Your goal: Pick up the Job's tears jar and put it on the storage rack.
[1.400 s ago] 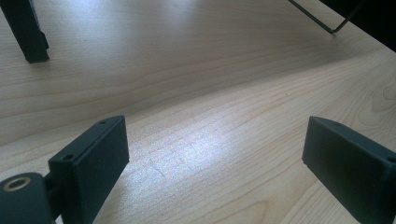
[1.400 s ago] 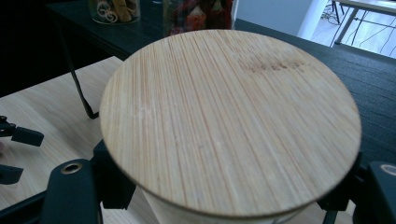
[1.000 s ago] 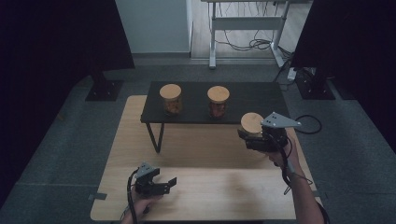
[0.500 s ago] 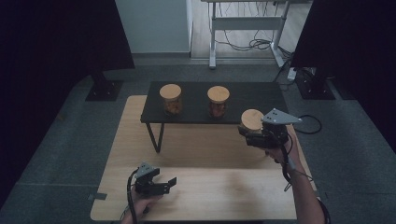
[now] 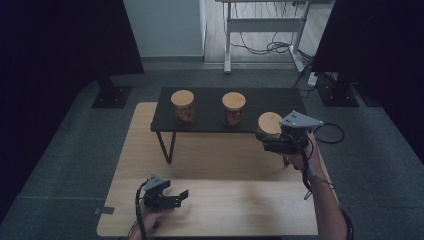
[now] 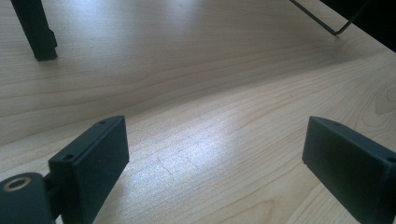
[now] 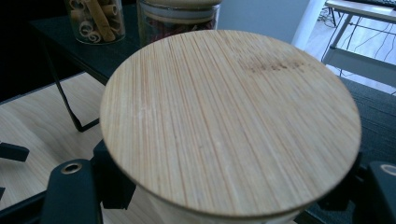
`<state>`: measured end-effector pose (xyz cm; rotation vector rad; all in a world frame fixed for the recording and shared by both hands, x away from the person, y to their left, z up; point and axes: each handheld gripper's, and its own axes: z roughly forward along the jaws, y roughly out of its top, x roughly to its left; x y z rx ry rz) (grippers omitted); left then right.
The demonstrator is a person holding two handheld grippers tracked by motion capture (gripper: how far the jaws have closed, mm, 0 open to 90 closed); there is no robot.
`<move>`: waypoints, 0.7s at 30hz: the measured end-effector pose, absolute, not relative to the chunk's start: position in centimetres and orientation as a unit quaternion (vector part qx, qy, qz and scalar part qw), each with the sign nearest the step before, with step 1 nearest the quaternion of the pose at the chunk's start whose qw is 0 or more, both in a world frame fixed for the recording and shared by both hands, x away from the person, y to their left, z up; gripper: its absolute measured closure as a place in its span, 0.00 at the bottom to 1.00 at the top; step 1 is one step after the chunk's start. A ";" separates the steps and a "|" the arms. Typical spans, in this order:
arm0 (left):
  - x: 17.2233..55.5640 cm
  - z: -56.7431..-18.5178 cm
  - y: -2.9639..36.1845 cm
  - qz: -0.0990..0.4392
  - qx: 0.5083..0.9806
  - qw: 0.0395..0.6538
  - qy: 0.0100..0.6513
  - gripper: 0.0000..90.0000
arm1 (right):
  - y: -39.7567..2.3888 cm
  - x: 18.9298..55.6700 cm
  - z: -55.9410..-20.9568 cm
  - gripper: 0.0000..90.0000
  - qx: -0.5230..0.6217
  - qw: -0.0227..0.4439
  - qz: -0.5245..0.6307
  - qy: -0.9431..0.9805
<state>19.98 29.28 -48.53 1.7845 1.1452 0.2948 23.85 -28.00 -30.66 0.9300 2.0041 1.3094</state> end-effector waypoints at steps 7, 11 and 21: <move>20.0 -48.6 29.4 0.121 0.730 0.480 0.471 0.07 | -27.8 24.4 -30.4 0.28 0.345 0.283 0.488 0.750; 20.0 -48.6 29.4 0.121 0.730 0.479 0.472 0.07 | -27.4 24.9 -30.1 0.28 0.344 0.289 0.480 0.753; 20.0 -48.7 29.6 0.121 0.728 0.480 0.474 0.07 | -27.1 26.1 -29.7 0.28 0.346 0.288 0.480 0.753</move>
